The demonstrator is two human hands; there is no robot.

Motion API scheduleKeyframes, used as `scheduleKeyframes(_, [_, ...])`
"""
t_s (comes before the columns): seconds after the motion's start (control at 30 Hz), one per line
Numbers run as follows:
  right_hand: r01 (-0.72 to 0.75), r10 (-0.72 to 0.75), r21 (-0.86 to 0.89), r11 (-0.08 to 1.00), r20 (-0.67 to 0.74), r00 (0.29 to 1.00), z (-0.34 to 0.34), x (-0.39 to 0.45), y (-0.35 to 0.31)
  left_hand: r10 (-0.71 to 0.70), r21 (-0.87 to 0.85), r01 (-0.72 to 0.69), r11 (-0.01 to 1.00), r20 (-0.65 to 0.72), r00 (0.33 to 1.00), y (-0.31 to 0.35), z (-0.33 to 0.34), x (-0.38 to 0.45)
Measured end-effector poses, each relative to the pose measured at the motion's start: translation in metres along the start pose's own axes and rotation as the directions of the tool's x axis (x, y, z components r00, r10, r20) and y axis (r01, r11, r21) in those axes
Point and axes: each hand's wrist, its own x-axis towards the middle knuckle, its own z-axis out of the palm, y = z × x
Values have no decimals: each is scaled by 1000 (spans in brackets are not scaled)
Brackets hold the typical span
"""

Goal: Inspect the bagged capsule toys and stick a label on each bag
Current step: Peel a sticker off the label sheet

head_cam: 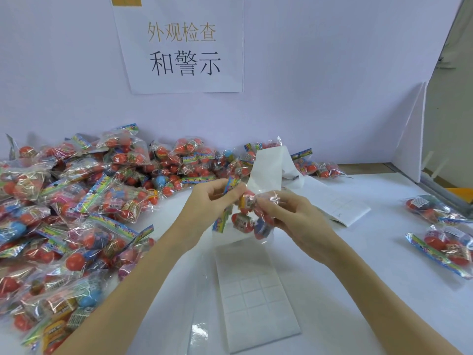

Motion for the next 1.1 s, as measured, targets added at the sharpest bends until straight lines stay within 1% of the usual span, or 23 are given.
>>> scheduleKeyframes(0.13, [15,-16,-8,1000,-61,998,4,0,-1,54,-2,-55,998,-152,987,1,5,0])
scheduleKeyframes(0.2, [59,-62,-31,998,-89,994,6,1,-1,84,-33,-93,995,-203,976,2,8,1])
scheduleKeyframes(0.23, [88,-92,-43,995,-114,989,6,1,-1,104,-19,-112,994,-243,964,1,10,1])
scheduleKeyframes(0.3, [177,-196,-116,977,-181,964,5,2,1,195,138,-156,978,-340,920,0,12,-1])
scheduleKeyframes(0.33, [230,-269,-197,953,-206,941,3,2,2,234,209,-168,963,-346,909,-1,11,-1])
scheduleKeyframes(0.37, [277,-345,-295,915,-214,914,2,2,4,223,190,-171,967,-300,927,-2,10,-2])
scheduleKeyframes(0.4, [308,-413,-398,864,-210,886,2,2,5,125,56,-116,992,-213,969,-1,10,-2])
scheduleKeyframes(0.43, [328,-468,-497,803,-186,864,3,1,5,-6,-109,-6,994,-105,994,1,11,-1])
scheduleKeyframes(0.47, [346,-508,-579,738,-140,850,4,0,6,-98,-212,90,973,-25,995,2,12,-2])
scheduleKeyframes(0.5, [365,-526,-627,689,-86,846,6,0,7,-118,-229,114,967,-6,993,1,14,-2])
scheduleKeyframes(0.53, [380,-520,-642,666,-34,854,7,-1,9,-90,-177,80,981,-51,995,-1,15,-3])
scheduleKeyframes(0.57, [390,-504,-641,662,6,864,8,-1,9,-44,-146,29,989,-105,994,-3,16,-3])
scheduleKeyframes(0.63, [391,-482,-614,686,20,876,8,-2,10,-10,-202,-16,979,-128,992,-6,14,-3])
scheduleKeyframes(0.7, [355,-466,-587,728,-43,884,9,-1,10,-46,-310,11,951,-105,993,-8,13,-1])
scheduleKeyframes(0.73, [326,-439,-546,771,-85,895,12,0,10,-59,-337,21,941,-104,993,-7,13,-1])
scheduleKeyframes(0.77, [294,-393,-463,836,-132,910,14,0,10,-61,-331,27,943,-92,994,-6,13,-1])
scheduleKeyframes(0.8, [257,-329,-326,910,-187,926,17,1,10,-50,-319,28,947,-61,997,-6,12,-1])
scheduleKeyframes(0.83, [220,-265,-203,954,-234,935,17,2,10,-30,-298,23,954,-21,999,-6,12,0])
scheduleKeyframes(0.87, [185,-214,-127,975,-282,935,16,2,10,-10,-276,16,961,21,1000,-7,12,-1])
scheduleKeyframes(0.93, [139,-159,-85,987,-337,928,12,3,8,12,-234,3,972,61,998,-7,10,-2])
scheduleKeyframes(1.0, [138,-149,-55,989,-319,936,8,3,8,18,-206,-6,978,57,998,-5,10,-3])
scheduleKeyframes(1.03, [137,-145,-48,989,-305,941,8,3,7,25,-182,-17,983,39,999,-4,11,-3])
scheduleKeyframes(1.1, [114,-118,-30,993,-272,955,10,2,7,38,-102,-42,994,-42,998,-3,14,-4])
